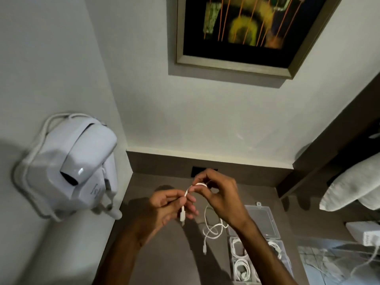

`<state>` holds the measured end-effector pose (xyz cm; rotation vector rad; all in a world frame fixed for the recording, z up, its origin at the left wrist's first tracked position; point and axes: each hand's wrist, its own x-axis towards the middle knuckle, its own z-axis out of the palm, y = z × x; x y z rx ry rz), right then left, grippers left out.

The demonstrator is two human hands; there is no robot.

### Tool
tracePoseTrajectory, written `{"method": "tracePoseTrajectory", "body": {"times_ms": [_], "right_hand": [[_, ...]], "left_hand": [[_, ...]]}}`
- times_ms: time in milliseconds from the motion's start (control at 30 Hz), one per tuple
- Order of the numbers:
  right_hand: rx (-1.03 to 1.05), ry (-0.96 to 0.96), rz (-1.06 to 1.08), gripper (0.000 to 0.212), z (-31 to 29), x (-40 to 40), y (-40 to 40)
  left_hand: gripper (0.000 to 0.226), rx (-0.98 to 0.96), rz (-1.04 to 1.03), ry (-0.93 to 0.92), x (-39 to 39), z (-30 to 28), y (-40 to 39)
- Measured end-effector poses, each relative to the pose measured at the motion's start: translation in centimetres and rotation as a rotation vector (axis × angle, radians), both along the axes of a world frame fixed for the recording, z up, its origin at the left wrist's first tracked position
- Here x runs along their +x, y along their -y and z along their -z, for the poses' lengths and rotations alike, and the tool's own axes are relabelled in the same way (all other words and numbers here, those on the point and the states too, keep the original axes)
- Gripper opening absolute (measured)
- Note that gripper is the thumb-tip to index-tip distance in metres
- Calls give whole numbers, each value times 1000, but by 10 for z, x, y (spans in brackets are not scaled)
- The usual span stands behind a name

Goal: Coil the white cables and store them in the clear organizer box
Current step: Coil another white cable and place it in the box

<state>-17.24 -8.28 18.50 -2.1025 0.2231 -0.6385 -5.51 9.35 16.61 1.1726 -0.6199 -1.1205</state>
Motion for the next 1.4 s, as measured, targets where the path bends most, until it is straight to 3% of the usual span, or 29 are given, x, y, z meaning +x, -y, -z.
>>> {"method": "tracePoseTrajectory", "body": {"times_ms": [300,500,667,800,933,1000,1100,1200,1267,1400], "right_hand": [[457,82,-84,22,-4,18,-4],[292,123,-43,18,-20,36,2],[363,146,15,16,-27,52,0],[470,69,-34,19,-8,54,-19],[594,-153,-114,15,19,37,-54],[512,-240,-95,16,20,24,-61],[128,-244,-1,17,2,8,-59],[-118,-100,72,15,-34,-1,-47],[-202,-3,87,7,-55,-2,-35],[-291,68,92,11,-77,5,-16]], "left_hand": [[31,-319,-158,-74,21,-36,-14],[25,-270,-105,4,20,-41,-9],[28,-362,-71,-62,19,-50,-1],[46,-489,-93,-78,19,-57,6],[57,-594,-247,-38,32,-59,8],[54,-554,-399,117,40,-58,9],[49,-405,-560,436,46,-53,11],[52,-269,-542,648,40,-46,10],[54,-204,-505,706,30,-45,13],[54,-120,-467,869,9,-49,20]]}}
